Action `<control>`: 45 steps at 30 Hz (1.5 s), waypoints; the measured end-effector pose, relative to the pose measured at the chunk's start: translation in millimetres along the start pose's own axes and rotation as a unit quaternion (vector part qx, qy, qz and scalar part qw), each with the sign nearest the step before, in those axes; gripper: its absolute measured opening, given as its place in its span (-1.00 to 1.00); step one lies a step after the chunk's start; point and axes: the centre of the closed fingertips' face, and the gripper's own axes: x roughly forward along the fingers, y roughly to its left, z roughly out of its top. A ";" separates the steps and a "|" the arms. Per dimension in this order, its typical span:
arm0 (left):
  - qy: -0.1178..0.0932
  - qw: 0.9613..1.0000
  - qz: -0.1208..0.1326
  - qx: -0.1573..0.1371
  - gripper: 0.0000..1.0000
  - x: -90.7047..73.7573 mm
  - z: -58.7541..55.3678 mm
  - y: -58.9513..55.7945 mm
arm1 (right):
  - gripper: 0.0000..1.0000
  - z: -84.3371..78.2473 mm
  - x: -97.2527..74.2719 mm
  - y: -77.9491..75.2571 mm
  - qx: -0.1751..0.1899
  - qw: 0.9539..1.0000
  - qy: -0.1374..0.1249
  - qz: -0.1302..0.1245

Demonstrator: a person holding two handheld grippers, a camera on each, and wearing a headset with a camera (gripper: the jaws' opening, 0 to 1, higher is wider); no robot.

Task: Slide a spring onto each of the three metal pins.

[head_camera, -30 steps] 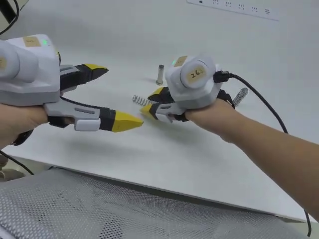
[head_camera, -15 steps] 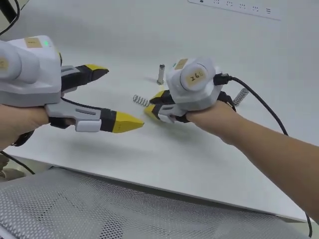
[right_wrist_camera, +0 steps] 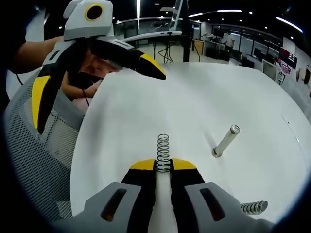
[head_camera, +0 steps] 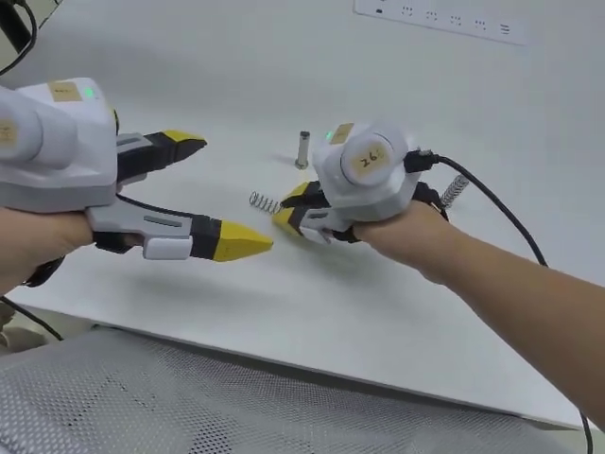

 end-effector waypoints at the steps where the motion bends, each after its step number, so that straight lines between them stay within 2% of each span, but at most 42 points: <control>1: -0.001 1.000 -0.001 0.000 0.87 1.0 0.8 -0.6 | -0.83 0.5 -1.5 0.0 0.000 1.000 -0.001 0.000; 10: -0.001 1.000 -0.014 0.007 0.85 11.4 8.1 -8.9 | -0.83 11.1 -23.7 4.2 -0.001 1.000 -0.026 0.005; 23: 0.000 0.999 -0.042 0.020 0.83 28.4 16.5 -26.4 | -0.84 7.7 -69.2 -2.9 -0.017 0.999 -0.038 0.003; 36: 0.011 0.996 -0.078 0.033 0.69 41.1 16.8 -48.6 | -0.84 -4.3 -98.8 -1.8 -0.031 0.999 -0.027 0.010; 39: 0.014 0.995 -0.089 0.038 0.66 44.9 17.7 -53.9 | -0.84 -9.0 -106.8 2.3 -0.052 0.998 -0.016 0.018; 45: 0.016 0.994 -0.101 0.044 0.62 51.4 20.0 -59.3 | -0.84 -13.3 -116.1 2.0 -0.065 0.998 -0.013 0.024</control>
